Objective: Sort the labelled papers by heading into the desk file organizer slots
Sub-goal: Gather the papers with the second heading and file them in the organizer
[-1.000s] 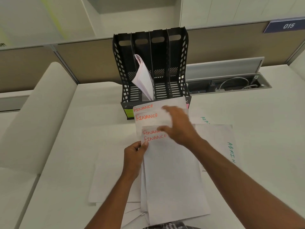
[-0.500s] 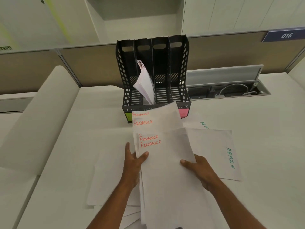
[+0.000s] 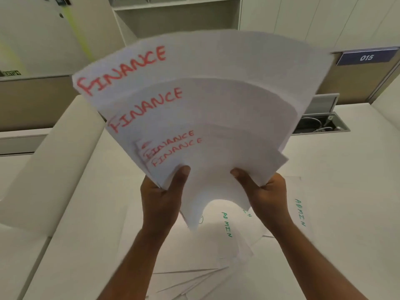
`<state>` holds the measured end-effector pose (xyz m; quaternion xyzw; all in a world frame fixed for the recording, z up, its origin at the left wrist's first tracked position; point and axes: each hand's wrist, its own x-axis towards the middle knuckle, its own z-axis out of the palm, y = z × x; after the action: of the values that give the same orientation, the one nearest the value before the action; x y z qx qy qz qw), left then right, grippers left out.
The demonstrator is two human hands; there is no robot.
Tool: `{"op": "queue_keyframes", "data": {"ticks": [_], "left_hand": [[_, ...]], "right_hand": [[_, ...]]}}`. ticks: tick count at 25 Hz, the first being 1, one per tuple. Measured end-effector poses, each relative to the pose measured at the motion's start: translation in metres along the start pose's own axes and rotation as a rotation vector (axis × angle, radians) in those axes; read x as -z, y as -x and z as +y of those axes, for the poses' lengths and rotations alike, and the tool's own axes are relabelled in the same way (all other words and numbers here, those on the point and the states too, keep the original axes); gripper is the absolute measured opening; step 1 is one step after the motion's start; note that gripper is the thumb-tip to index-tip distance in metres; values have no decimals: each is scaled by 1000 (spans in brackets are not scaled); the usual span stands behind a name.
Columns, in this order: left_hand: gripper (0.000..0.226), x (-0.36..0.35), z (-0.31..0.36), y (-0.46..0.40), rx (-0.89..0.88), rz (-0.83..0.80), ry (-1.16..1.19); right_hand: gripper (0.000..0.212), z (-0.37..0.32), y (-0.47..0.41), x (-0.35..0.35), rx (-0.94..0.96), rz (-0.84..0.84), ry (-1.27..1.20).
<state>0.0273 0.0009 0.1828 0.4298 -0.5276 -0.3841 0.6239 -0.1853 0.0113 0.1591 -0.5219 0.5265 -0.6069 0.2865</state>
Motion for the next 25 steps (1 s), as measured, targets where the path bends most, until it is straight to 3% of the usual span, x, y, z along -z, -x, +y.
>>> {"op": "queue_keyframes", "data": {"ticks": [3,8,17,19,22,25], "left_hand": [[33,1,-33,10,175,39,-9],[46,17,-96,44,412,-8,-130],[54,11,-111,56,373,-22,-51],[46,9,-118,60,414,7,-37],[40,13,-118,53,428,20,-53],[37,9,-105,17,381,-13,-91]], "right_hand": [[6,23,7,-1,-107,-129,-40],[26,64,31,2,-315,-195,28],[41,70,39,-11,-361,-179,-20],[42,69,43,-8,-325,-211,26],[23,58,38,1,-241,-235,95],[10,39,26,10,-20,-302,375]]}}
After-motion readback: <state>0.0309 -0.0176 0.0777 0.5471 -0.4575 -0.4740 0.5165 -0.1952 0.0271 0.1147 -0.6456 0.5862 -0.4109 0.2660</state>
